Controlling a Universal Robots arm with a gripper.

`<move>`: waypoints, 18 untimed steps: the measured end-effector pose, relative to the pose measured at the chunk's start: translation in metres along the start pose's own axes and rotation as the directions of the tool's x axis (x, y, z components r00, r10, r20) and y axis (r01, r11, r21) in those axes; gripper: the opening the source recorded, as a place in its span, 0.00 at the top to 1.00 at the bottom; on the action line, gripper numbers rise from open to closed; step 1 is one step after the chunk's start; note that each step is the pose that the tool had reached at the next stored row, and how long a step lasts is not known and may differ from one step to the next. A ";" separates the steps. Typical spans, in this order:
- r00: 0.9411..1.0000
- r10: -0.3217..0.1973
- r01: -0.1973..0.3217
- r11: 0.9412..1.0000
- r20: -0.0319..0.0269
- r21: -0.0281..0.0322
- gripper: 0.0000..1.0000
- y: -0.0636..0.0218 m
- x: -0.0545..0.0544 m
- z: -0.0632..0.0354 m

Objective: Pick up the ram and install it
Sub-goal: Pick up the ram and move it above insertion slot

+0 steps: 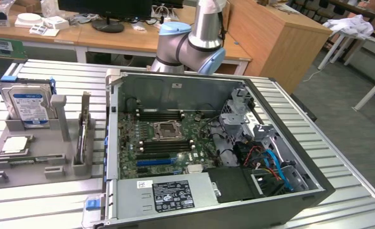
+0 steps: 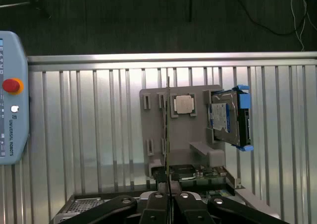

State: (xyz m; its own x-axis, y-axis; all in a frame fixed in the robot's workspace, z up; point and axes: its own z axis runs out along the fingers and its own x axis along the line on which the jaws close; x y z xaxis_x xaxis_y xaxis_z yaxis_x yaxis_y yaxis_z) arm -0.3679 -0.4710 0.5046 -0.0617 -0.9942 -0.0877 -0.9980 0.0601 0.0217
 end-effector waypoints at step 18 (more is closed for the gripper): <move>1.000 0.000 0.000 1.000 0.000 0.000 0.88 0.0000 0.000 0.0000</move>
State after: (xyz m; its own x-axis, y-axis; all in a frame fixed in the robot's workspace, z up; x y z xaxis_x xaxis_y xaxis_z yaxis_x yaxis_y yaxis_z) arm -0.3679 -0.4710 0.5046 -0.0617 -0.9942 -0.0877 -0.9980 0.0600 0.0217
